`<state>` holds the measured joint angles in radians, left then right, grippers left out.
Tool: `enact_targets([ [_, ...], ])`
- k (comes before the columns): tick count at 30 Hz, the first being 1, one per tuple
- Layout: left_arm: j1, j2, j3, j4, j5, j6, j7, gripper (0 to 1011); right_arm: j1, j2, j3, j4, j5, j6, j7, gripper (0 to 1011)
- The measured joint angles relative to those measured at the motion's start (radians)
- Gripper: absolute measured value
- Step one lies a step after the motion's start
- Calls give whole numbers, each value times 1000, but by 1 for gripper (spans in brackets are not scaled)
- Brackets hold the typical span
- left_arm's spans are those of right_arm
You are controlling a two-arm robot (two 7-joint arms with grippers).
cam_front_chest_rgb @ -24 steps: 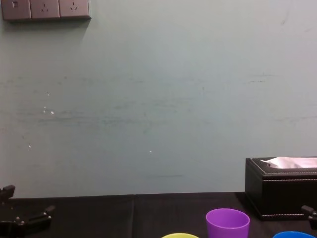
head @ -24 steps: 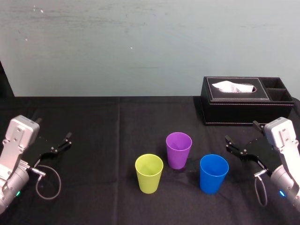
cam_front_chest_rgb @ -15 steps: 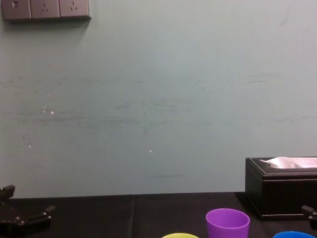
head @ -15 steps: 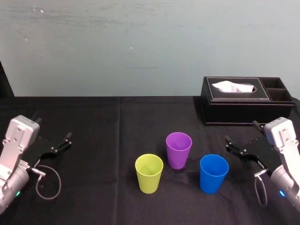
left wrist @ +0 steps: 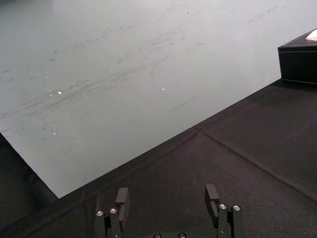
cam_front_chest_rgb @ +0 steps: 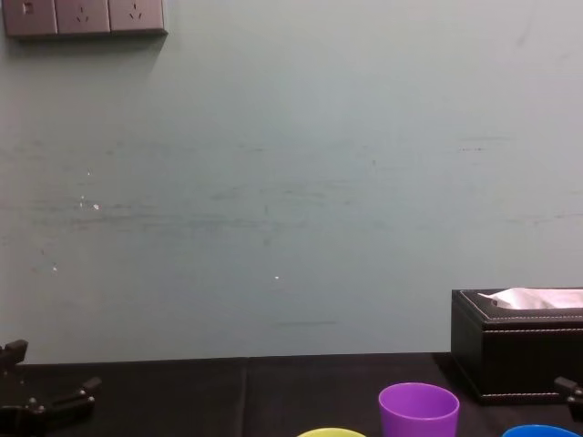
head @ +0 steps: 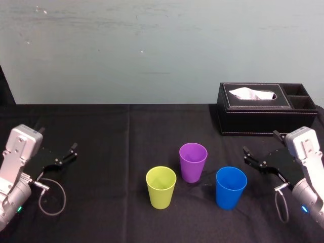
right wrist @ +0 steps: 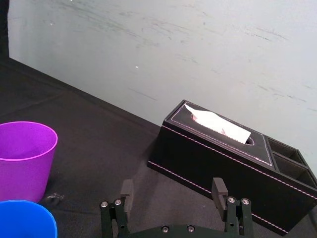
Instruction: Stack the three plastic cups sequentially using one hand.
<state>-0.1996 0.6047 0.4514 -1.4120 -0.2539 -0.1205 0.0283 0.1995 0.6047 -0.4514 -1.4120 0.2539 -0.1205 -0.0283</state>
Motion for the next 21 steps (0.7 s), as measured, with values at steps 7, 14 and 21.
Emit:
enact_targets([
  [7, 0, 0, 0, 0, 0, 0, 0, 1000, 0, 0, 0, 0, 0, 0, 0, 1004],
  [14, 0, 0, 0, 0, 0, 0, 0, 1000, 0, 0, 0, 0, 0, 0, 0, 1004],
  [21, 0, 0, 0, 0, 0, 0, 0, 1000, 0, 0, 0, 0, 0, 0, 0, 1004],
])
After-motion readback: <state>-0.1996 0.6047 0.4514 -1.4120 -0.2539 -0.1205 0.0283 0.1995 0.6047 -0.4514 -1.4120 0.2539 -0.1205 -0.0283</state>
